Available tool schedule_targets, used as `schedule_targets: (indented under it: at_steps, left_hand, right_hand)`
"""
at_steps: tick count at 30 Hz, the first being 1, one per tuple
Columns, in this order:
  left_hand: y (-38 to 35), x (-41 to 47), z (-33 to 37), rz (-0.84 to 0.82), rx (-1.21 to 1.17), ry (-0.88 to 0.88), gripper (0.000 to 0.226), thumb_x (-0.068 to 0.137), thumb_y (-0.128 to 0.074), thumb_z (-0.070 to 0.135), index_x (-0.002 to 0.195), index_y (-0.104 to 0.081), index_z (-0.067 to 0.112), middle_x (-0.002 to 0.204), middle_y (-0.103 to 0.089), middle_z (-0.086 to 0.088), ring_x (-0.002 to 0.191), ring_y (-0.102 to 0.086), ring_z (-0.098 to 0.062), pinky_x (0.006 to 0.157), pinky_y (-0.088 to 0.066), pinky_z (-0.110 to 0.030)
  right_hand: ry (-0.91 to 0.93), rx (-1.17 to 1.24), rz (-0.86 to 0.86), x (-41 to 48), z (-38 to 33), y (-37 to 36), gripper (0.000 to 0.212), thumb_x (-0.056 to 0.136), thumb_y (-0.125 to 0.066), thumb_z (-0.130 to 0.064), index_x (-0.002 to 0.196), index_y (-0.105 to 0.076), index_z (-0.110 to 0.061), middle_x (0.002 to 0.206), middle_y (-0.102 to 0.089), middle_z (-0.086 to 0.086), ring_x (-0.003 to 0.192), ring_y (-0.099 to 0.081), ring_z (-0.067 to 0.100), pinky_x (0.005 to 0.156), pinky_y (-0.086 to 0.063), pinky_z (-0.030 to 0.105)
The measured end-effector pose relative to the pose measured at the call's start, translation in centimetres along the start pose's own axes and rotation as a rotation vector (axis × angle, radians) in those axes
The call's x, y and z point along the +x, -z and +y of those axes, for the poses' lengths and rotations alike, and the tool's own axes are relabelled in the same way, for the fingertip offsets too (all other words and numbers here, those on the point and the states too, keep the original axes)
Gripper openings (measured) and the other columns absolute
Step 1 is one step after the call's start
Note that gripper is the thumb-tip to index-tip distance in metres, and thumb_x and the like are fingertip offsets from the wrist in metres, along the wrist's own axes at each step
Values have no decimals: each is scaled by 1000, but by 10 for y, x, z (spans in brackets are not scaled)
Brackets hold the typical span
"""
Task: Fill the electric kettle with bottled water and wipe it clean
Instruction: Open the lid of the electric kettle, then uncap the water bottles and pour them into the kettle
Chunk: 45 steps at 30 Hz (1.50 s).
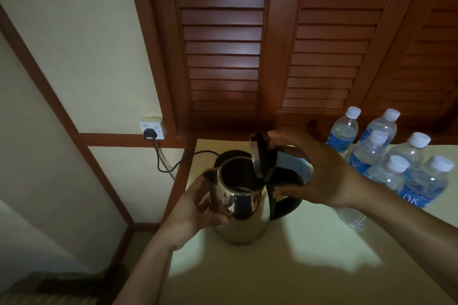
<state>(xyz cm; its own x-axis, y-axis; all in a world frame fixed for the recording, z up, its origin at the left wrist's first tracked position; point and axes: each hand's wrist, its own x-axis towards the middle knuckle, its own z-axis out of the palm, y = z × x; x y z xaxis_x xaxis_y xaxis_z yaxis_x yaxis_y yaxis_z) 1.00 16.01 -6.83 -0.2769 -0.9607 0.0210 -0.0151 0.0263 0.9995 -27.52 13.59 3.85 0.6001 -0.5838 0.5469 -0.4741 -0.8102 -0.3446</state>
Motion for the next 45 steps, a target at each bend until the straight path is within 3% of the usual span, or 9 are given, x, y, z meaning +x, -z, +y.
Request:
schedule_targets:
  at_steps: [3,8,15,23,29,33,36,41,45]
  left_hand:
    - [0,0,-1,-2,-16,10,82,65,-85,-2,126,-58,45,129,-65,6,120,-64,-27,101,-50,-54]
    - [2,1,-3,-20,-24,11,82,66,-84,-4,131,-56,37,130,-64,-3,120,-62,-28,95,-52,-50]
    - [2,2,-8,-29,-33,4,87,64,-85,-3,137,-52,32,141,-58,-7,131,-55,-29,101,-47,-53]
    - [2,2,-10,-5,-26,14,89,59,-88,4,136,-54,30,141,-58,-8,133,-53,-26,110,-38,-59]
    - [3,0,-7,-13,-14,29,91,61,-89,3,140,-50,26,143,-56,-9,136,-50,-28,114,-33,-62]
    - [3,-2,-4,-22,-10,28,89,63,-87,3,140,-50,26,143,-57,-8,135,-51,-27,113,-35,-60]
    - [4,-2,-3,-17,-2,41,89,61,-91,8,138,-51,27,141,-58,-8,135,-51,-28,111,-39,-58]
    - [5,-2,-2,19,21,68,86,54,-96,18,130,-57,30,135,-63,-4,131,-54,-27,108,-42,-60]
    - [9,-1,10,6,120,92,85,59,-93,9,130,-54,34,130,-66,1,124,-60,-18,105,-48,-47]
  right_hand:
    - [-67,98,34,-14,1,4,91,72,-81,-50,144,-27,-58,142,-42,-40,130,-48,-9,105,-43,15]
    - [-114,155,113,-30,9,-1,91,70,-89,-34,146,-39,-26,145,-48,-26,132,-53,3,107,-44,20]
    - [-153,230,235,-50,10,-3,93,67,-91,-33,144,-40,-48,137,-55,-24,127,-59,12,104,-51,41]
    - [-201,218,279,-67,7,-13,91,68,-89,-40,141,-38,-56,135,-55,-25,121,-63,7,99,-51,23]
    - [-175,221,353,-66,6,-18,93,67,-90,-34,143,-40,-50,137,-52,-29,121,-63,8,101,-53,31]
    - [-161,251,395,-65,6,-20,86,72,-87,-43,144,-41,-46,139,-52,-24,121,-64,14,98,-55,45]
    - [-170,252,399,-65,6,-19,84,73,-86,-45,144,-41,-47,139,-52,-24,120,-64,13,97,-56,47]
    - [-182,219,373,-64,6,-17,92,68,-89,-29,142,-40,-50,138,-52,-27,119,-65,11,97,-56,42]
    - [-189,225,330,-66,7,-12,88,72,-87,-10,142,-44,-43,136,-54,-21,119,-65,12,98,-55,38]
